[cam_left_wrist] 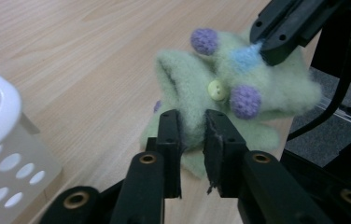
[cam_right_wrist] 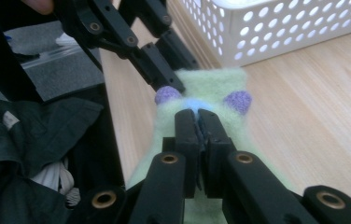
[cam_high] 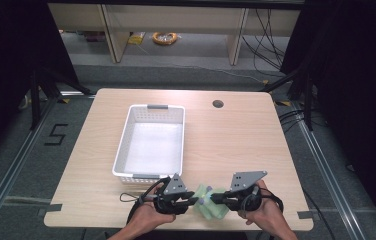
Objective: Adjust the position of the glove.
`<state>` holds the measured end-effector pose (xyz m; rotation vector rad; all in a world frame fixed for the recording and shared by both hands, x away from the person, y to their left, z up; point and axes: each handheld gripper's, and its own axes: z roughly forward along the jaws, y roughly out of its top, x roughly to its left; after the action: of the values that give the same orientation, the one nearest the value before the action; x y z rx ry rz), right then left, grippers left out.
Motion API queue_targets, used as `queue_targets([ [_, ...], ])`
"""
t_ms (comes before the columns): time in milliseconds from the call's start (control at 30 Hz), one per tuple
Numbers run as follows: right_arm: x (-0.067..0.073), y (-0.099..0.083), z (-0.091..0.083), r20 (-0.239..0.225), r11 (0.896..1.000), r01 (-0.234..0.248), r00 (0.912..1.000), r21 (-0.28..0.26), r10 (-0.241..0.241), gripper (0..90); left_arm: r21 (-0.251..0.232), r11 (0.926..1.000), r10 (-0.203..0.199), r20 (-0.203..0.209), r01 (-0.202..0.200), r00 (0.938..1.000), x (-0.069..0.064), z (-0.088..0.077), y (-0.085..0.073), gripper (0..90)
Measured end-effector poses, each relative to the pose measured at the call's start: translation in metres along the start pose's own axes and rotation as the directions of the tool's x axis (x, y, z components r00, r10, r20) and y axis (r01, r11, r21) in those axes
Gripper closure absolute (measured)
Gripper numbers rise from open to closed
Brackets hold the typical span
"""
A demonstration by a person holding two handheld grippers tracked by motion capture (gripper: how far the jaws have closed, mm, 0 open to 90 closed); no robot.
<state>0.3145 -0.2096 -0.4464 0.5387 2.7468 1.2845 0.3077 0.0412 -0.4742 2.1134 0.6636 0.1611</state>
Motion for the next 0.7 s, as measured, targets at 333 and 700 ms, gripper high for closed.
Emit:
queue_targets([
  [333,-0.021,0.01,0.0,-0.02,0.999,0.025,0.9995,0.037,-0.024,87.9,0.007,0.9952,-0.098,0.051,0.098,0.9939,-0.011,-0.002,-0.004,80.2],
  [700,-0.046,0.009,0.023,-0.077,0.991,0.058,0.9959,0.123,-0.049,86.6,0.033,0.9824,-0.186,0.06,0.184,0.9808,-0.007,0.014,-0.018,79.2],
])
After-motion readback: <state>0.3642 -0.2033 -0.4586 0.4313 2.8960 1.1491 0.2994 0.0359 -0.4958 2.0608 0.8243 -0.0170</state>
